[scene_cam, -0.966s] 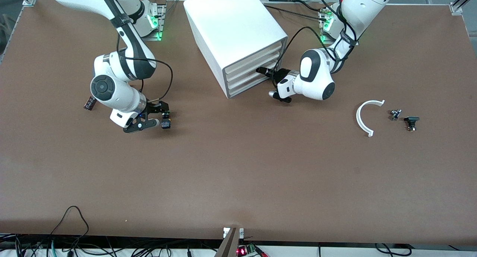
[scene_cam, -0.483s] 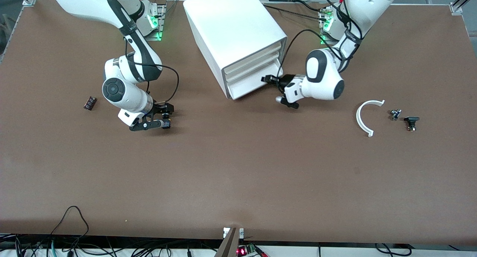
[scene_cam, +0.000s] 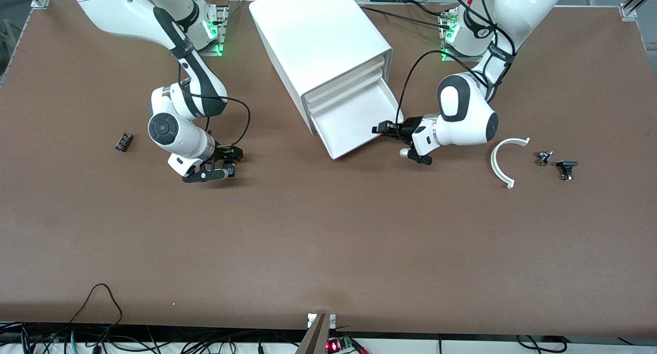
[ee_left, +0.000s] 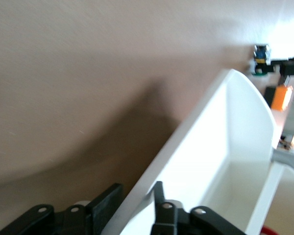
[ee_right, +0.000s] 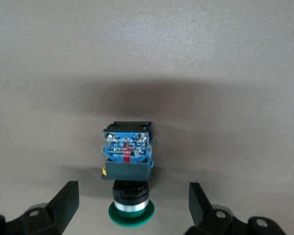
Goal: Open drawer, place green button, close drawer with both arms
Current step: 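Lift the button with the right gripper while the left gripper withdraws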
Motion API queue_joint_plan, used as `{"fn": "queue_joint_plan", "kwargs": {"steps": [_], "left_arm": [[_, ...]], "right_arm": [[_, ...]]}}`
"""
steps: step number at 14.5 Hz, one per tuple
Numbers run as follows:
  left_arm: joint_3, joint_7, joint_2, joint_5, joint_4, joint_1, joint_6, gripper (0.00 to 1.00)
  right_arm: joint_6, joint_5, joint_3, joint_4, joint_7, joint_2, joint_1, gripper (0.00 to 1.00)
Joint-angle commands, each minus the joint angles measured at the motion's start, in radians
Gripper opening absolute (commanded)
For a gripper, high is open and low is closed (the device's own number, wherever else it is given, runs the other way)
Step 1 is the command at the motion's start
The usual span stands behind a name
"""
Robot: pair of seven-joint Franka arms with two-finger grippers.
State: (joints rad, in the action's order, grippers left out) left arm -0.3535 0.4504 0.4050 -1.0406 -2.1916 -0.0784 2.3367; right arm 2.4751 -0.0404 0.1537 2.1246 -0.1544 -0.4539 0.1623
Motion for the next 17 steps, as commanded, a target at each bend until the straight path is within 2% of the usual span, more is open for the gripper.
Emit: {"fn": "queue_joint_plan", "kwargs": {"steps": [1,5,7,8,10,12,14,16,17], "left_arm": [[0.016,-0.027,-0.003,-0.003,0.010,-0.001,0.041,1.00],[0.030,-0.032,-0.015,-0.006,0.010,0.044,0.044,1.00],[0.034,-0.035,-0.026,-0.009,0.007,0.054,0.053,1.00],[0.034,-0.036,-0.041,-0.007,0.001,0.066,0.058,1.00],[0.034,-0.036,-0.066,-0.009,-0.004,0.087,0.061,1.00],[0.051,-0.030,-0.135,-0.006,0.006,0.133,0.062,1.00],[0.132,-0.030,-0.188,-0.003,0.010,0.146,0.058,1.00],[0.223,-0.032,-0.248,0.011,0.019,0.147,0.032,1.00],[0.269,-0.032,-0.274,0.069,0.026,0.149,-0.009,1.00]], "right_arm": [[0.025,0.037,0.007,0.000,-0.027,-0.012,-0.003,0.98],[0.037,0.039,0.007,0.000,-0.022,-0.028,-0.001,0.95],[0.038,0.039,0.007,0.000,-0.017,-0.028,0.006,0.89],[0.038,0.040,0.007,-0.002,-0.016,-0.028,0.011,0.83],[0.036,0.048,0.007,-0.008,-0.016,-0.028,0.013,0.65],[0.033,0.048,0.007,-0.011,-0.016,-0.029,0.013,0.51],[0.031,0.048,0.007,-0.014,-0.016,-0.031,0.013,0.39],[0.031,0.048,0.007,-0.015,-0.017,-0.035,0.011,0.32],[0.031,0.048,0.007,-0.015,-0.019,-0.035,0.011,0.30]]}}
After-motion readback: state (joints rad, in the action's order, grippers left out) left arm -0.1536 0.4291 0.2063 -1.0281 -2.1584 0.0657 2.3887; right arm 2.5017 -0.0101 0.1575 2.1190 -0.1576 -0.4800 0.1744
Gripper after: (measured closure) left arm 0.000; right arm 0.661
